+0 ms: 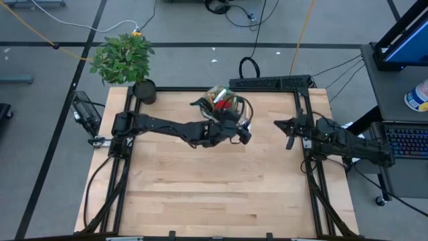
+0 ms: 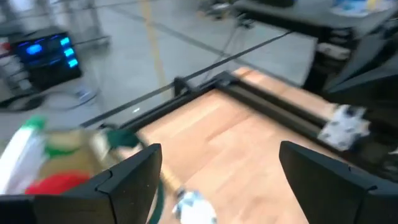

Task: Pick & Place Garden tools in Gardening bag
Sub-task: Put the hand trowel into the gardening tool bag

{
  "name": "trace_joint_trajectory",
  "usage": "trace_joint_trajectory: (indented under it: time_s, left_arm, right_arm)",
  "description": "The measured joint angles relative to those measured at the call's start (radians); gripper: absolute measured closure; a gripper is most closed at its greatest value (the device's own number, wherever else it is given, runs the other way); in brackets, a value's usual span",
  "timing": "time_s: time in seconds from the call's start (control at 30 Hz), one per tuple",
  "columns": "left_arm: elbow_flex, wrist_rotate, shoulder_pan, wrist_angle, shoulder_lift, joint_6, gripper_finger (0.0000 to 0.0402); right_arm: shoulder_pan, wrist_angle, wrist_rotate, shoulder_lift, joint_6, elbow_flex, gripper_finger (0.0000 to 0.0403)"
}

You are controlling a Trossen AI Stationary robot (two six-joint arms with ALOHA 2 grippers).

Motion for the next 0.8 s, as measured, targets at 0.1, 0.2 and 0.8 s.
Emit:
trace_joint_trajectory:
  time_s: [0.1,0.2,0.8]
  left_arm:
    - [0.0,-0.044,-0.022,-0.065,0.0,-0.049,0.0069]
    - [-0.001,-0.039,-0.044,-0.128,-0.015,-0.047,0.0069]
    - [-0.087,0.061,-0.094,-0.622,-0.347,-0.15,0.0069]
  right_arm:
    - [0.0,0.018,-0.002,0.036,0.026,0.0,0.0403]
    - [0.0,0.09,-0.002,0.096,0.06,0.0,0.0403]
    - [-0.036,0.234,0.025,0.622,0.064,0.171,0.0391]
